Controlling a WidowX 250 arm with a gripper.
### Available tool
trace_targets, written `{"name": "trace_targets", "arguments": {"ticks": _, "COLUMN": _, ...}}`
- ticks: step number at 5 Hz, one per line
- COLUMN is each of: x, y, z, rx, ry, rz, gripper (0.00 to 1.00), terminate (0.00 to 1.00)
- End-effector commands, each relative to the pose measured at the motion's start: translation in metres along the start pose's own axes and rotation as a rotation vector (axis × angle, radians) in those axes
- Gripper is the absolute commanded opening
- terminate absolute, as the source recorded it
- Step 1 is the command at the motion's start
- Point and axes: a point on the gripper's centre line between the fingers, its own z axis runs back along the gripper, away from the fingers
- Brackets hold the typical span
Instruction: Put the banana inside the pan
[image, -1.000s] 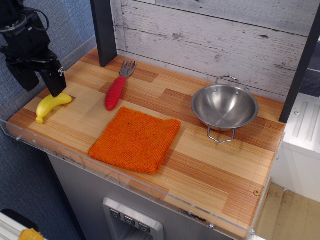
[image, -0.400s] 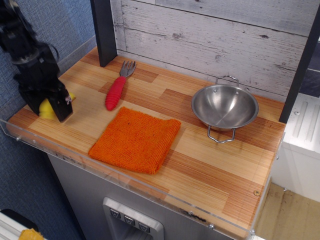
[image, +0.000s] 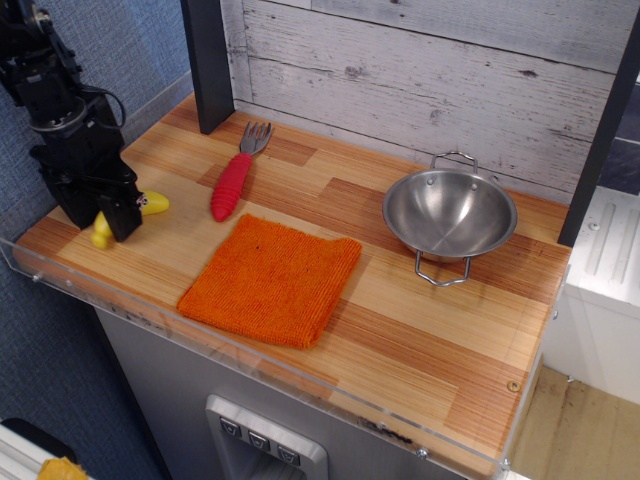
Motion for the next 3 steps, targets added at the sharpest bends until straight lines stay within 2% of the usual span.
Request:
{"name": "trace_targets", "arguments": {"ticks": 1, "x": -0.011, "y": -0.006, "z": 0.015, "rx": -0.029, "ry": -0.005, "rz": 0.031, "gripper": 0.0, "terminate": 0.0}}
{"name": "trace_targets", "arguments": {"ticks": 2, "x": -0.004, "y": -0.014, "z": 0.045, "rx": -0.038, "ry": -0.053, "rz": 0.039, "gripper": 0.0, "terminate": 0.0}}
{"name": "trace_targets", "arguments": {"ticks": 3, "x": 0.002, "y": -0.024, "z": 0.084, "rx": -0.042, "ry": -0.108, "rz": 0.051, "gripper": 0.0, "terminate": 0.0}}
